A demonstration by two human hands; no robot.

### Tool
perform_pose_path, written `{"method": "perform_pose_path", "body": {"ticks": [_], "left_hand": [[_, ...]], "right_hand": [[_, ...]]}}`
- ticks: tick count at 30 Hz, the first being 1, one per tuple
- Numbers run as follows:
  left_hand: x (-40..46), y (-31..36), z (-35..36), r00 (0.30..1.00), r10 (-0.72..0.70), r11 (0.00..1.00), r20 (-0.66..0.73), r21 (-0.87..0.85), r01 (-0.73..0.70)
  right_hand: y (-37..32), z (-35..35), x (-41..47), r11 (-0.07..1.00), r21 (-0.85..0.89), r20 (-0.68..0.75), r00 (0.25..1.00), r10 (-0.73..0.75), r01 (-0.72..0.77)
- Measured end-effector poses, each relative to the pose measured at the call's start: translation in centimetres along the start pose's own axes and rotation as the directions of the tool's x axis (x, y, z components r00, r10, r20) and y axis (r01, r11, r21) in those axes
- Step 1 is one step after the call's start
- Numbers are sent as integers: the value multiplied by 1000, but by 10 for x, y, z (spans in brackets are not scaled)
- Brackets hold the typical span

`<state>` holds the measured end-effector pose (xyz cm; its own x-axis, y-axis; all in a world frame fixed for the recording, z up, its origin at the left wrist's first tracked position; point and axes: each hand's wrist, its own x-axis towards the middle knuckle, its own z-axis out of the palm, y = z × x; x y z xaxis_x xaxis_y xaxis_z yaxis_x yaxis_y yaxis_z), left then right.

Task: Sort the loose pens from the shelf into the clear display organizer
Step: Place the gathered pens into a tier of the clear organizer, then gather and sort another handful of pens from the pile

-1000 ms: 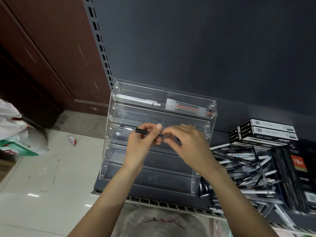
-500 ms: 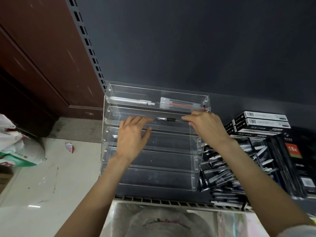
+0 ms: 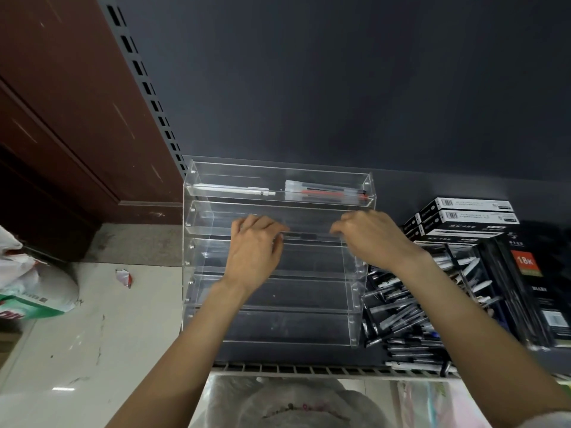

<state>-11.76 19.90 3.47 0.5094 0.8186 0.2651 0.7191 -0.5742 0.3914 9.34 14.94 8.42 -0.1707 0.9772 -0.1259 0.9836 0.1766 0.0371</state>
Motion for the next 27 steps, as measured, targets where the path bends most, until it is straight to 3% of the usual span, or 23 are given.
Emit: {"method": "perform_pose_path", "body": {"ticks": [5,10,15,18,20,23,25,27], "left_hand": [[-1,1,-2,999,-24,999,29,32,23],[-5,1,-10,999,22,996,-49,90,-17],[-15,13,-27,924,36,976,-381,-186,-115],[-29,27,-28,899,25,909,-436,-365,-202],[-40,36,-23,940,33,858,-341,-472,-202],[-56,55,-9,993,113,807,44,-587,-66],[-64,74,3,902,209,882,377,-471,-7],[-75,94,17,778,247,965,578,-224,-140]], "right_hand": [[-6,0,-9,992,95,-84,993,87,-79],[-17,2,-14,972,193,-361,911,199,-135],[-31,1,-28,944,309,-598,747,290,-119],[-43,11,-55,884,424,-641,623,448,-199],[-53,26,-81,820,501,-602,569,561,-277],[-60,57,-129,757,520,-479,598,642,-396],[-56,84,-164,728,484,-372,639,673,-485],[-49,110,-199,661,498,-257,632,731,-562]]}}
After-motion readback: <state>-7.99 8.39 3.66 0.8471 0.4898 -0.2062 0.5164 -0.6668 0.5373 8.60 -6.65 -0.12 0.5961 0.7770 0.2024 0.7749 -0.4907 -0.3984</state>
